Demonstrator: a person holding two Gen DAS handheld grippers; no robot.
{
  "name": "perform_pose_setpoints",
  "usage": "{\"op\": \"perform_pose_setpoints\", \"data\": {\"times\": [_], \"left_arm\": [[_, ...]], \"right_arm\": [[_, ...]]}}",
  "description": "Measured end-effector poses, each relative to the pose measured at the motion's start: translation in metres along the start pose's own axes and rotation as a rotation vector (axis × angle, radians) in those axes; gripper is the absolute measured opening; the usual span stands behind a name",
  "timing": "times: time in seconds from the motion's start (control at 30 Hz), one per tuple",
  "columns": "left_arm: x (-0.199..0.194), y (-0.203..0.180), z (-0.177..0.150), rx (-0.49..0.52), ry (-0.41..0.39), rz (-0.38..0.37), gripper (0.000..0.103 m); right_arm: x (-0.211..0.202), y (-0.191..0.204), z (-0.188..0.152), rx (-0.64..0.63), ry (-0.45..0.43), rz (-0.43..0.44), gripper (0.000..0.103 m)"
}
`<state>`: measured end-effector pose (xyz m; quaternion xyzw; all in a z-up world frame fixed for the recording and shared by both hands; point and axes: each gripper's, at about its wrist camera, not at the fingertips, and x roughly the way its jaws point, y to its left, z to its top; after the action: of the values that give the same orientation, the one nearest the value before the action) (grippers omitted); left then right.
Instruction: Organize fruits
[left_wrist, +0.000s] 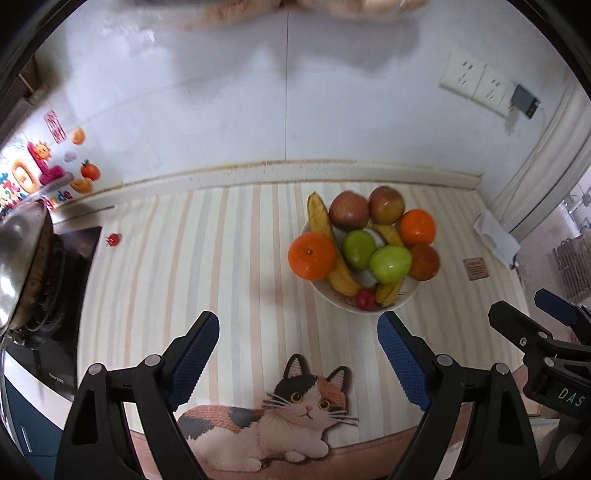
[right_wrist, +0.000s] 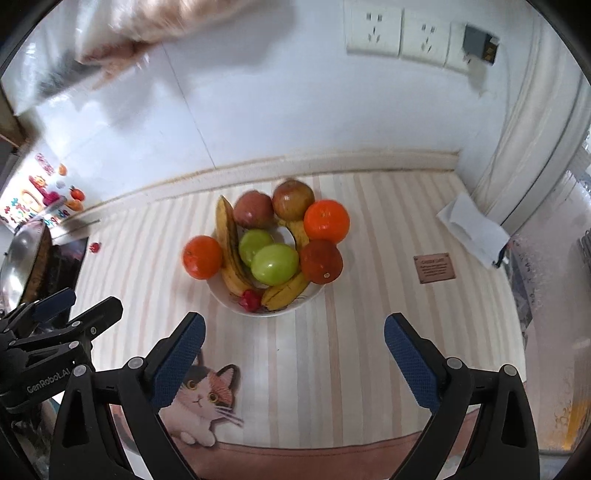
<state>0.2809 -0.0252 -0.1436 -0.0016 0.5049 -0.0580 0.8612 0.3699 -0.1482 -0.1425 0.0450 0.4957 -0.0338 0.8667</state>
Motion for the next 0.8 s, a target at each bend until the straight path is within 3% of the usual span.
{"op": "perform_pose_setpoints", "data": {"times": [0.2, 0.4, 0.8], "left_arm": [[-0.057, -0.004, -0.022, -0.012, -0.095, 0.015, 0.088], [-0.111, -0.013, -0.064, -0.031, -0.160, 0.032, 0.088], [-0.195, -0.035, -0.143, -0.052, -0.239, 0.060, 0.088]], "right_arm": [[-0.066, 0.002, -0.027, -0.006, -0.098, 0.026, 0.100], [-0.129, 0.001, -0.066, -0.031, -0.176, 0.048, 0.101], [-0.226, 0.003, -0.143, -0.077, -0.256, 0.085, 0.102]]}}
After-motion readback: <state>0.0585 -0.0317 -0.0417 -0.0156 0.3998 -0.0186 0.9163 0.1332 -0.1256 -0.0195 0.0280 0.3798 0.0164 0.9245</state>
